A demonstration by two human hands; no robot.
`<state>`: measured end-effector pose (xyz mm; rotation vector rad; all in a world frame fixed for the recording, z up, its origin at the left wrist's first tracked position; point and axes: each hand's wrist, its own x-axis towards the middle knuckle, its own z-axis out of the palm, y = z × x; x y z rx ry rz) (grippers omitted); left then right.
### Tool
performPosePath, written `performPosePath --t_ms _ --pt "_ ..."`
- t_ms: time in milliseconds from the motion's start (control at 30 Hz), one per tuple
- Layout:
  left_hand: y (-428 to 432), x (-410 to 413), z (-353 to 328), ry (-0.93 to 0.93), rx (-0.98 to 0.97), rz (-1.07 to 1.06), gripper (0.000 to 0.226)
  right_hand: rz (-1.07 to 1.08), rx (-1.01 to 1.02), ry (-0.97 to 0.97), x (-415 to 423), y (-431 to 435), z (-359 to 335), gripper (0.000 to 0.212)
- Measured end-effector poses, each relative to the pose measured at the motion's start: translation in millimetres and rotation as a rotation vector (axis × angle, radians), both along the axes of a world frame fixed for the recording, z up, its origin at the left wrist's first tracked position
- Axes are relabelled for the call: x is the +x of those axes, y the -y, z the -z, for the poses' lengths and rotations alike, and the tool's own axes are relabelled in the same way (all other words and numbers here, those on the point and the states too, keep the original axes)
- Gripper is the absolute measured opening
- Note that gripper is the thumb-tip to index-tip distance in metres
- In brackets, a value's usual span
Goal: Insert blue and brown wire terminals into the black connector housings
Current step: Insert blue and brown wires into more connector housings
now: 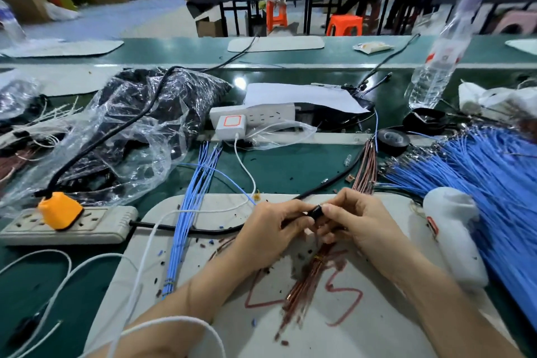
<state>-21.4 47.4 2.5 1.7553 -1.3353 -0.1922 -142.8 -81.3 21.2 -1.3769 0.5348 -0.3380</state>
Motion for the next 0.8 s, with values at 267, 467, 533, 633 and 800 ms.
performPosePath --t_ms 267,467,533,633,800 --pt "-9.2 15.1 -41.4 0.111 0.145 0.018 0.014 0.247 -0.082 0.044 -4.9 12.6 -18.5 0.013" --pt "-54.6 21.2 -128.5 -0.089 0.336 0.131 0.010 0.511 -0.205 0.159 3.6 51.5 -87.2 0.017" --pt "-67.2 4.4 -139.3 -0.148 0.492 0.226 0.014 0.468 -0.321 0.155 24.8 54.2 -101.9 0.020" --pt "-70.8 -14.1 -133.3 0.008 0.824 0.309 0.031 0.340 -0.494 0.047 59.4 47.8 -94.4 0.013" --pt "-51.7 -32.1 -93.0 0.451 0.810 0.123 0.057 0.228 -0.892 -0.484 73.7 54.8 -50.0 0.029"
